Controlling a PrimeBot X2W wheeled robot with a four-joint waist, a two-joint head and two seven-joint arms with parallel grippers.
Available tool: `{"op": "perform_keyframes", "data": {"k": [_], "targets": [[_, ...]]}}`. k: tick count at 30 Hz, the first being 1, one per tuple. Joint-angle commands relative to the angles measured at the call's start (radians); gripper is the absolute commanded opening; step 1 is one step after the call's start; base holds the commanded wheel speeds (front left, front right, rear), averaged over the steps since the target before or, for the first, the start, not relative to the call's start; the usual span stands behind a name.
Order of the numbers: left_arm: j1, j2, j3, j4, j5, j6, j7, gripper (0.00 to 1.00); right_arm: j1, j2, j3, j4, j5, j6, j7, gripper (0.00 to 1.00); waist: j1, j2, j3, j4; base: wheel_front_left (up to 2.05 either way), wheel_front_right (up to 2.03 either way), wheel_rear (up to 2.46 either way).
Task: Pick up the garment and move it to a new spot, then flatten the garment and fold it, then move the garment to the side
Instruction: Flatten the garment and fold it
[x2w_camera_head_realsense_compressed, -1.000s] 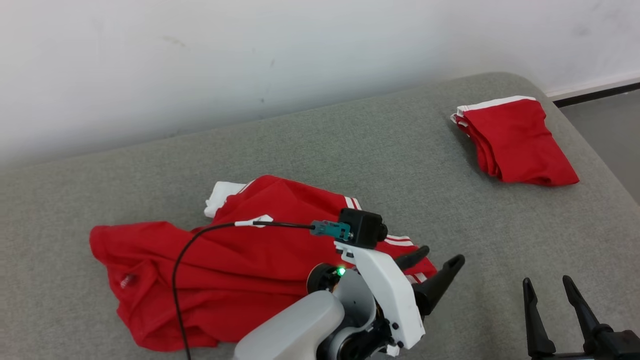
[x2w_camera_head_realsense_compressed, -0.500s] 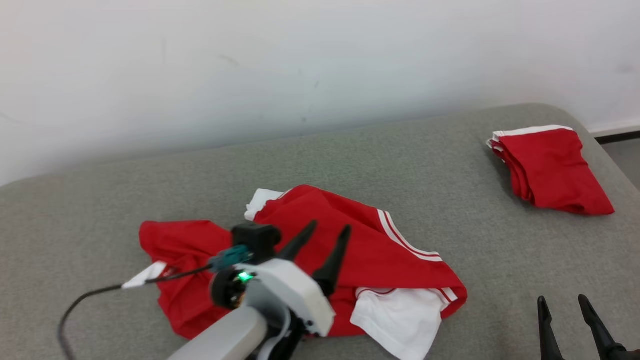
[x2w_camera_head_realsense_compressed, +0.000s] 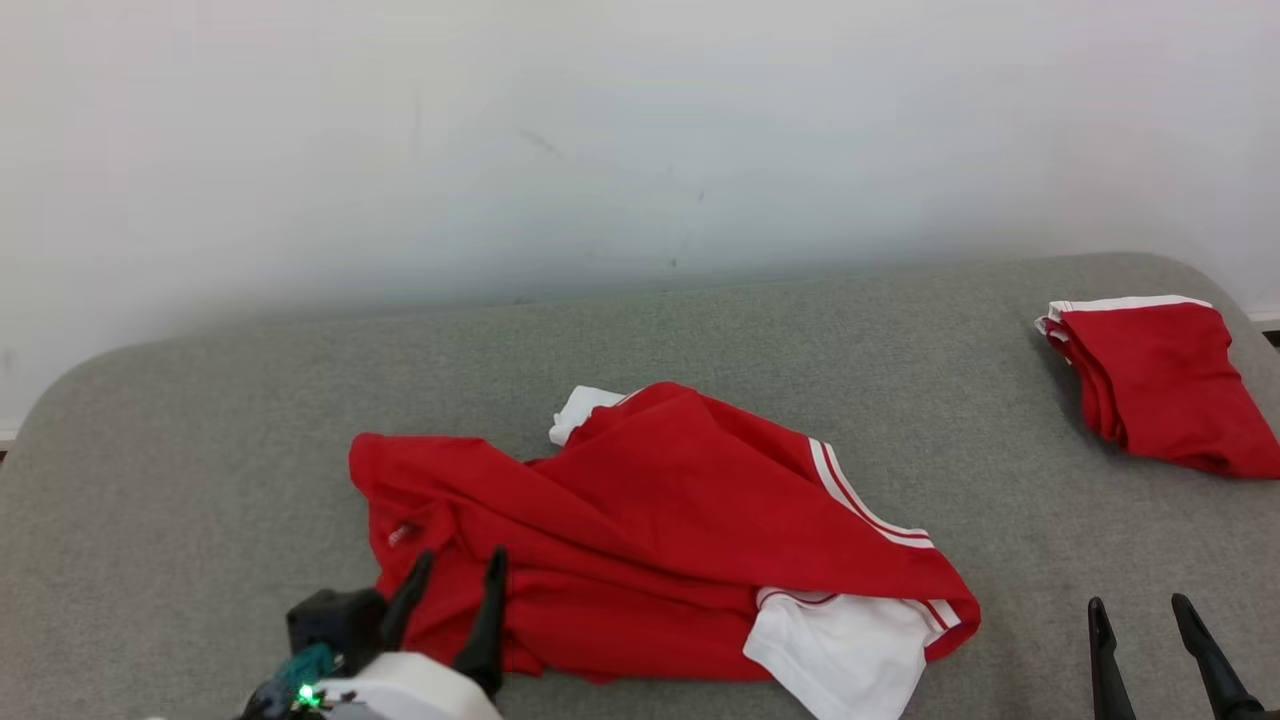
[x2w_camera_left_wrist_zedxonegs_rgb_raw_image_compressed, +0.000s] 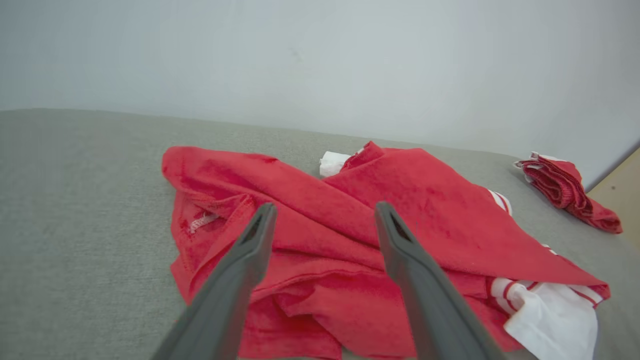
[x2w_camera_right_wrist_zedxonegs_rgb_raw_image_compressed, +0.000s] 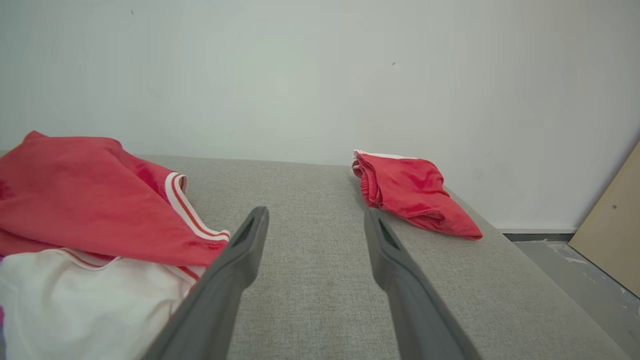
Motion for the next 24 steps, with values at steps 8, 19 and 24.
{"op": "perform_keyframes", "data": {"k": [8, 19, 24], "targets": [[0.165, -0.038, 0.136, -0.014, 0.164, -0.054, -0.003, 1.00, 0.024, -0.002, -0.003, -0.003, -0.011, -0.002, -0.003, 1.00, 0.0000, 0.0000, -0.007, 0.012, 0.00, 0.00, 0.00], [0.189, -0.082, 0.207, 0.111, 0.262, -0.119, -0.002, 1.00, 0.008, -0.002, 0.008, -0.007, -0.020, -0.002, -0.003, 1.00, 0.0000, 0.0000, 0.008, -0.024, 0.00, 0.00, 0.00], [0.149, -0.056, 0.198, 0.202, 0.326, -0.145, -0.002, 1.00, 0.012, -0.002, 0.000, -0.009, -0.021, -0.002, -0.003, 1.00, 0.0000, 0.0000, 0.032, -0.042, 0.00, 0.00, 0.00]]}}
